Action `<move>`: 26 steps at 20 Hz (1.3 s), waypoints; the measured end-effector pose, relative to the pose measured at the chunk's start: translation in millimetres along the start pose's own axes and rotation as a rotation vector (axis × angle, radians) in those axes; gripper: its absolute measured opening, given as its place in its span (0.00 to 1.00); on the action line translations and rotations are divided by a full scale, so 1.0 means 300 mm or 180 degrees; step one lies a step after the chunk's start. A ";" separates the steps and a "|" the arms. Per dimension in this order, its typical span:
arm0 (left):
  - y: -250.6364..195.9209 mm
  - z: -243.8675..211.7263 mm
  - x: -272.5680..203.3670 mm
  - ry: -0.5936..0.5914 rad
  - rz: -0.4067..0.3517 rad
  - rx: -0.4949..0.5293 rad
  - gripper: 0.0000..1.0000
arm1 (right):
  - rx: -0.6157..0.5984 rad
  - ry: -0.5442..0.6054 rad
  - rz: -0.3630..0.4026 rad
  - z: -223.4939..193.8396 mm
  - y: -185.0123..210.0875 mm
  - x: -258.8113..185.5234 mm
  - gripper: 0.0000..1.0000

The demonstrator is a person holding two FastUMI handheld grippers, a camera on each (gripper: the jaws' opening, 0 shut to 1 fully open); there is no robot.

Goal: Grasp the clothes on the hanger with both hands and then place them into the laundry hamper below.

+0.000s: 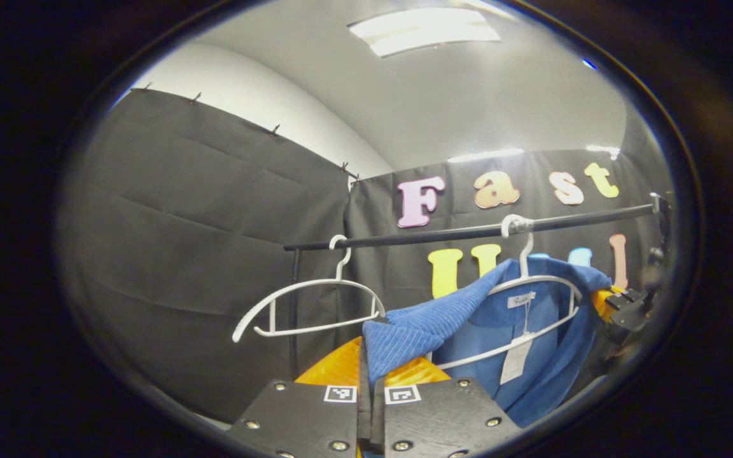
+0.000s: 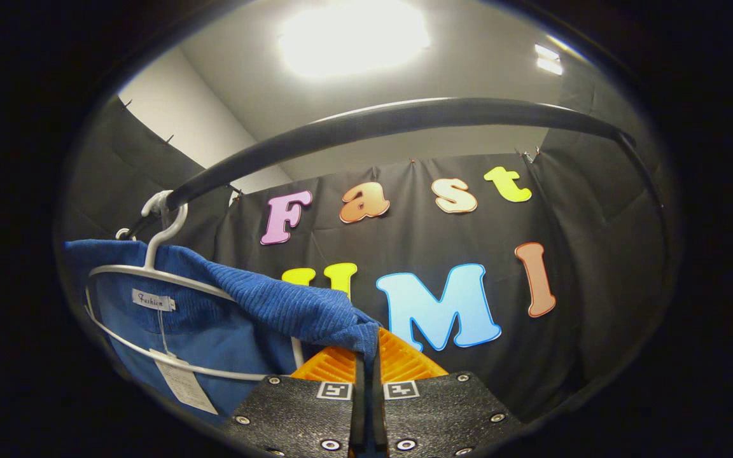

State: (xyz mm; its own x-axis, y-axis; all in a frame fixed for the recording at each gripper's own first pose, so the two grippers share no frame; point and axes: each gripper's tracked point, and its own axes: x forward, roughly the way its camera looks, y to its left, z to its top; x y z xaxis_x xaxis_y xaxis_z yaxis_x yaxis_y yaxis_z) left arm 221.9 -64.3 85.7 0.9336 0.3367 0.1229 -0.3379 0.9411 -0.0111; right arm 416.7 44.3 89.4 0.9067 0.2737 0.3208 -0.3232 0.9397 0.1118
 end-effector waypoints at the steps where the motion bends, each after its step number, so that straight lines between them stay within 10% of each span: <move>1: -0.005 0.002 -0.004 0.0006 -0.0009 -0.0001 0.05 | -0.0002 0.0000 0.0003 -0.002 0.006 0.011 0.04; 17: 0.036 0.289 0.091 -0.0532 -0.0149 -0.0031 0.05 | 0.0248 -0.0146 -0.0062 0.039 0.024 0.117 0.04; 26: 0.007 0.243 0.324 -0.0488 -0.0674 0.0192 0.01 | 0.0115 -0.0041 -0.0202 -0.001 -0.049 0.122 0.04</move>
State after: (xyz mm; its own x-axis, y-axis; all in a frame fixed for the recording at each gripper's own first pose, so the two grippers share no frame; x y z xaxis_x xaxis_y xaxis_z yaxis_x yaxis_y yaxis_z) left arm 303.3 -31.9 169.9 0.9568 0.1195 0.2652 -0.1478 0.9850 0.0894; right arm 454.9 40.7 99.1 0.9223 0.2108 0.3239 -0.2748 0.9471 0.1661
